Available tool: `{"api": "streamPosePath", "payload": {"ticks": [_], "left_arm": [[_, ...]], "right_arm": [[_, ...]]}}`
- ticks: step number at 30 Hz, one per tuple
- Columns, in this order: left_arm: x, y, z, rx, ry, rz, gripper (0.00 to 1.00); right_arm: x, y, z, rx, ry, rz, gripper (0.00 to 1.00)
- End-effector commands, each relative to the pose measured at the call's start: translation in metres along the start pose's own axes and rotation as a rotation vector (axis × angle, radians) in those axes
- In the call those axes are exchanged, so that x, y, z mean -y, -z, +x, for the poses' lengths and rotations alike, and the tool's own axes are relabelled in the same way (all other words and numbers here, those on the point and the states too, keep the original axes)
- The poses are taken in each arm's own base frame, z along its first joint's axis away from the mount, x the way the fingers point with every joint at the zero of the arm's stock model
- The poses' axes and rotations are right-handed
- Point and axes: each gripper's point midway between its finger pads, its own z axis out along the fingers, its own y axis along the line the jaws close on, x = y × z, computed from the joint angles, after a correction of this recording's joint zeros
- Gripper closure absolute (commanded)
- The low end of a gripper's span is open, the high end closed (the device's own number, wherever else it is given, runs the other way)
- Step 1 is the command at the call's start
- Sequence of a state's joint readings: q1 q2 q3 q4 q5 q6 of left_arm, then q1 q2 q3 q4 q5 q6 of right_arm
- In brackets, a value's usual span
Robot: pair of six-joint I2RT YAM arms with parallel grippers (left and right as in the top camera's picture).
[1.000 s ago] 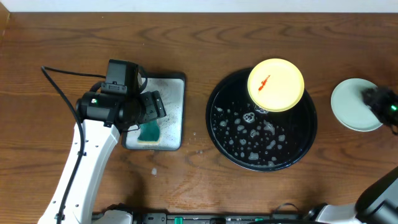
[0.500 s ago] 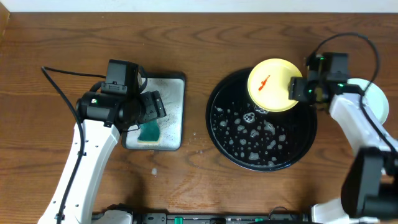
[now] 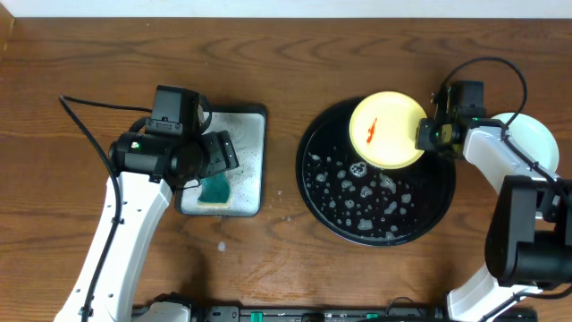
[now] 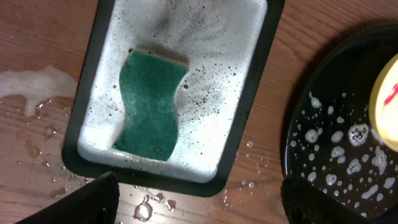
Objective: Clean dirty plates on tray and stack at the side
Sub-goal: 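Grasp the yellow plate rim with right gripper and slide it to tray center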
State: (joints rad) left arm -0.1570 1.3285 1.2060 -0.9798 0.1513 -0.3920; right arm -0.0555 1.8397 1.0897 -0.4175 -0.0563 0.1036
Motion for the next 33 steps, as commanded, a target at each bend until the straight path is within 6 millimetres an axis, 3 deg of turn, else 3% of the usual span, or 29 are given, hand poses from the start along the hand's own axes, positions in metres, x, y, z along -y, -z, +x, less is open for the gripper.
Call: {"api": "streamPosePath", "payload": {"ticks": [1, 6, 10, 13, 16, 20, 24, 26, 27, 30, 33], "left_arm": [[0.002, 0.006, -0.006, 0.020, 0.000, 0.006, 0.16], [0.002, 0.006, -0.006, 0.020, 0.000, 0.006, 0.16], [0.002, 0.006, -0.006, 0.020, 0.000, 0.006, 0.16], [0.002, 0.006, -0.006, 0.020, 0.000, 0.006, 0.16], [0.002, 0.006, -0.006, 0.020, 0.000, 0.006, 0.16], [0.002, 0.006, -0.006, 0.020, 0.000, 0.006, 0.16], [0.002, 0.006, -0.006, 0.020, 0.000, 0.006, 0.16], [0.002, 0.006, -0.006, 0.020, 0.000, 0.006, 0.16], [0.002, 0.006, -0.006, 0.020, 0.000, 0.006, 0.16], [0.002, 0.006, -0.006, 0.020, 0.000, 0.006, 0.16], [0.002, 0.006, -0.005, 0.015, 0.008, 0.005, 0.16]], "right_arm": [[0.002, 0.025, 0.002, 0.004, -0.039, 0.014, 0.99], [-0.019, 0.074, 0.009, 0.008, -0.026, -0.076, 0.99], [-0.044, 0.099, 0.036, -0.070, -0.014, -0.164, 0.99], [-0.051, 0.101, 0.068, -0.200, -0.066, -0.149, 0.99], [-0.054, 0.091, 0.098, -0.290, -0.121, -0.101, 0.99], [-0.045, 0.070, 0.112, -0.267, -0.235, -0.019, 0.99], [-0.044, 0.054, 0.114, -0.223, -0.252, -0.029, 0.97], [-0.050, 0.054, 0.107, -0.196, -0.168, -0.071, 0.71], [-0.055, 0.058, 0.101, -0.180, -0.100, -0.107, 0.67], [-0.071, 0.081, 0.080, -0.127, 0.025, -0.188, 0.64], [-0.090, 0.123, 0.052, -0.027, 0.161, -0.283, 0.62]]}}
